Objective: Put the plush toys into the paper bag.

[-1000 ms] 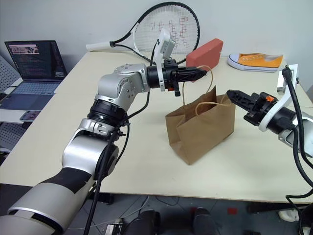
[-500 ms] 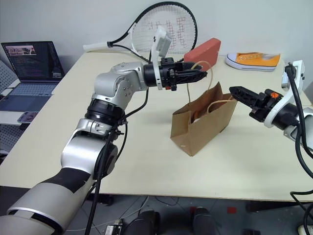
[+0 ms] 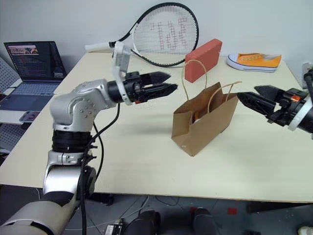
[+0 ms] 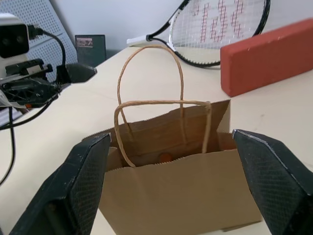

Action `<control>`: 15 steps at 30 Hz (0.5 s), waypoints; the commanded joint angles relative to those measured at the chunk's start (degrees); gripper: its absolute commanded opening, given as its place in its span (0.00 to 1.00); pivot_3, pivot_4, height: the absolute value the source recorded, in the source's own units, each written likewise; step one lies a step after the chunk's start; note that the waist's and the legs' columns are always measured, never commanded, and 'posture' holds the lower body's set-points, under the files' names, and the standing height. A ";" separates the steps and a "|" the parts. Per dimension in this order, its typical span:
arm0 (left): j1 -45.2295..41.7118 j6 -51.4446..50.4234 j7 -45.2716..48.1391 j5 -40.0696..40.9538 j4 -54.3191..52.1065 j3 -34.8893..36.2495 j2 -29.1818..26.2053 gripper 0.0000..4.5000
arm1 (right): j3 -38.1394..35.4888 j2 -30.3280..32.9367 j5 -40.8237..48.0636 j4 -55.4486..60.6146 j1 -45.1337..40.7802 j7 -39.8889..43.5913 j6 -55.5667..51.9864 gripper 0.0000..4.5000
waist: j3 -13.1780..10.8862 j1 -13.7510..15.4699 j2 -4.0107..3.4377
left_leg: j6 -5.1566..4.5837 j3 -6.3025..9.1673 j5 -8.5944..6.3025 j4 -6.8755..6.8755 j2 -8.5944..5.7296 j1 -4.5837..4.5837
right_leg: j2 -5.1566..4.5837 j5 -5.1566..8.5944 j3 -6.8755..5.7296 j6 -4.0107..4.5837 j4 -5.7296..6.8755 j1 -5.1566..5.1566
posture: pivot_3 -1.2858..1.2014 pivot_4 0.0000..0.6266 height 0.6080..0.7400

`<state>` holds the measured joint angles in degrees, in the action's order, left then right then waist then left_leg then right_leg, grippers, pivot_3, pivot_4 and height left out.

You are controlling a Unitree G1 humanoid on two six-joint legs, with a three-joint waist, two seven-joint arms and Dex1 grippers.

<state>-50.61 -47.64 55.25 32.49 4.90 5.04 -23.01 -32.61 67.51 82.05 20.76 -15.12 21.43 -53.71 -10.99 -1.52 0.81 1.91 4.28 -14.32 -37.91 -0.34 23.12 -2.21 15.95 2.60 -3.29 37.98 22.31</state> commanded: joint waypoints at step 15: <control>15.10 7.98 -3.15 1.69 -9.03 -5.14 4.36 0.86 | -8.10 4.65 -7.85 12.70 10.38 23.78 -5.61 0.92 | 0.00 0.44 0.01 | 0.00 -0.12 0.00 -0.05 -0.05 -0.15 | -0.03 0.00 0.09 0.00 0.01 -0.14 | 0.52 0.24 1.00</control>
<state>-36.00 -41.18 50.99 33.84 -3.51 0.24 -18.76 -38.74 71.74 74.45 32.46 -4.90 44.33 -59.35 -10.99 -1.08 0.82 1.92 4.16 -14.32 -37.96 -0.39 22.96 -2.24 15.95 2.70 -3.29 37.98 22.17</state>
